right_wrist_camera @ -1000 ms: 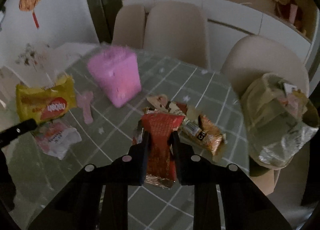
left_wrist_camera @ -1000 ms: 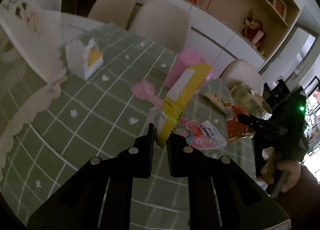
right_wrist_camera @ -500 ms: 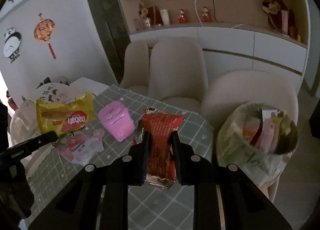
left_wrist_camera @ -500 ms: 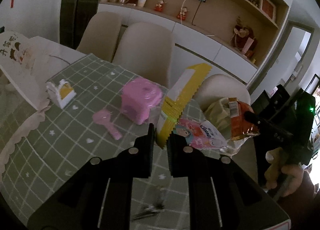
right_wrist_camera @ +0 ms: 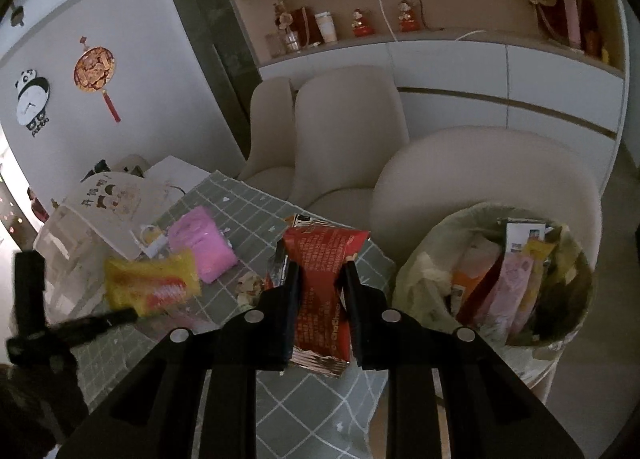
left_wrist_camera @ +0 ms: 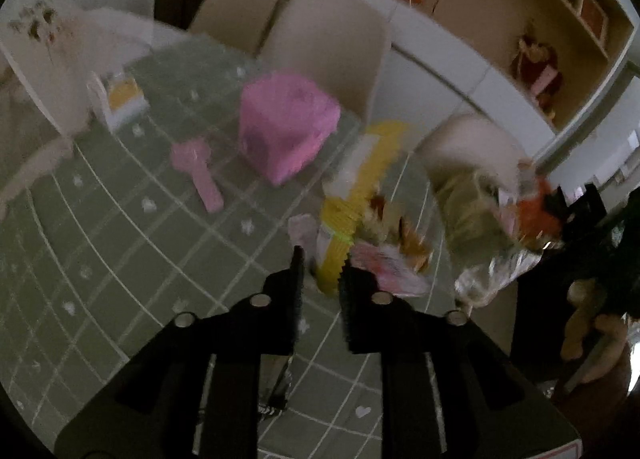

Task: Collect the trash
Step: 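Carry the yellow-white wrapper in the left tool while the right tool carries the red bag to the trash bag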

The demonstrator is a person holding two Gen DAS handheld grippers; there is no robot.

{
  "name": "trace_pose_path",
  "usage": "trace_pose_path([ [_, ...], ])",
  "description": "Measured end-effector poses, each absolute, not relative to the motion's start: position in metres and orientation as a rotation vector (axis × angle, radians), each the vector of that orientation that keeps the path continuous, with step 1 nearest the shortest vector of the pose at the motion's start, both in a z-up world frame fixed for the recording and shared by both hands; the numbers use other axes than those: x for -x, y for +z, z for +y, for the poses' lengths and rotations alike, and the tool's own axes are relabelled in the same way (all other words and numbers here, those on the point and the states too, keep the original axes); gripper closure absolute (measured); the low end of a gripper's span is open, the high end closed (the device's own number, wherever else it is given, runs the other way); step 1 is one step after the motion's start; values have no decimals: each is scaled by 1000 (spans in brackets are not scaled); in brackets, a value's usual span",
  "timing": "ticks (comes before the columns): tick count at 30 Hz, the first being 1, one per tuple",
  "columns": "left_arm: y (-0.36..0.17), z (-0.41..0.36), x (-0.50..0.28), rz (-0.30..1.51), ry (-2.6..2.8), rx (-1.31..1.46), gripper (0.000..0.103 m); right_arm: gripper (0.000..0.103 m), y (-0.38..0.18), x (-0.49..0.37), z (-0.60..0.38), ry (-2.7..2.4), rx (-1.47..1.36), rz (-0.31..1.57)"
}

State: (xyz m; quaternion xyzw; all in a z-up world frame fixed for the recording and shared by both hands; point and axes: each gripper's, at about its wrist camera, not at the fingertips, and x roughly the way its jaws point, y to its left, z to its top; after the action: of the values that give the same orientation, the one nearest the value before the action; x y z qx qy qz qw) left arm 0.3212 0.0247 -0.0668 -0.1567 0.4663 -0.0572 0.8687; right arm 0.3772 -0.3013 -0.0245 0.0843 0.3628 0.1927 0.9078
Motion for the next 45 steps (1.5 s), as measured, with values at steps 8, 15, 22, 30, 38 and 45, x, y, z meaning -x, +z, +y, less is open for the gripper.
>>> trace_pose_path([
  [8,-106,30,-335,1045,-100,304,77,81,-19,-367,-314,344,-163,753],
  [15,-116,35,-350,1028,-19,362,66,81,-21,-353,-336,264,-157,755],
  [22,-92,3,-345,912,-191,281,54,81,-32,-352,-371,173,-196,764],
  [30,-120,-48,-397,1034,-136,394,53,81,-44,-362,-390,130,-218,762],
  [38,-131,-67,-420,1080,-54,332,90,81,-39,-364,-403,133,-198,741],
  [45,-65,-80,-403,910,-101,297,90,81,-33,-360,-421,147,-195,725],
])
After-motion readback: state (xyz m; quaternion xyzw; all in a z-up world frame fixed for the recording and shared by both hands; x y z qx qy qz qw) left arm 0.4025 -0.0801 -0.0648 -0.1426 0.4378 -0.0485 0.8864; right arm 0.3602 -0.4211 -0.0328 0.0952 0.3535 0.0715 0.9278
